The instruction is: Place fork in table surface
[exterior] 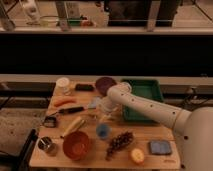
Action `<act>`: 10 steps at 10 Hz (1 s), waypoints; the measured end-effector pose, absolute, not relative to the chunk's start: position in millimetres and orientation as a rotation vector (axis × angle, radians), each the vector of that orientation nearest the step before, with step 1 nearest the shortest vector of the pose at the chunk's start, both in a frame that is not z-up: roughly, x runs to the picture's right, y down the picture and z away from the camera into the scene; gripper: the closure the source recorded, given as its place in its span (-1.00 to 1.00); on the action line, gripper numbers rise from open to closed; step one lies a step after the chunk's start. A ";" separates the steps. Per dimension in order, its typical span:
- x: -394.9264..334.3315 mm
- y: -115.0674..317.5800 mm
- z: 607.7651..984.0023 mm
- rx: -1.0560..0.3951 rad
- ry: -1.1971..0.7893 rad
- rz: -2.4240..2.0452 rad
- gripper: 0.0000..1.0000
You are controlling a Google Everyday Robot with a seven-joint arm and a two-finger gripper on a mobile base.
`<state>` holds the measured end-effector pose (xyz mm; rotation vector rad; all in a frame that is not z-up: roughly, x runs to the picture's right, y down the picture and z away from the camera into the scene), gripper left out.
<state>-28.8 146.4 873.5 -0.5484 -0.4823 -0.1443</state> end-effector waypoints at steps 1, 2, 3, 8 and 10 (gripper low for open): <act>-27.1 144.8 873.2 -0.549 -0.473 -0.144 -0.23; -28.2 142.8 873.2 -0.557 -0.451 -0.148 -0.23; -30.5 142.8 873.7 -0.566 -0.440 -0.151 -0.23; -29.5 144.7 877.7 -0.592 -0.413 -0.144 -0.23; -26.1 145.9 879.2 -0.596 -0.413 -0.133 -0.23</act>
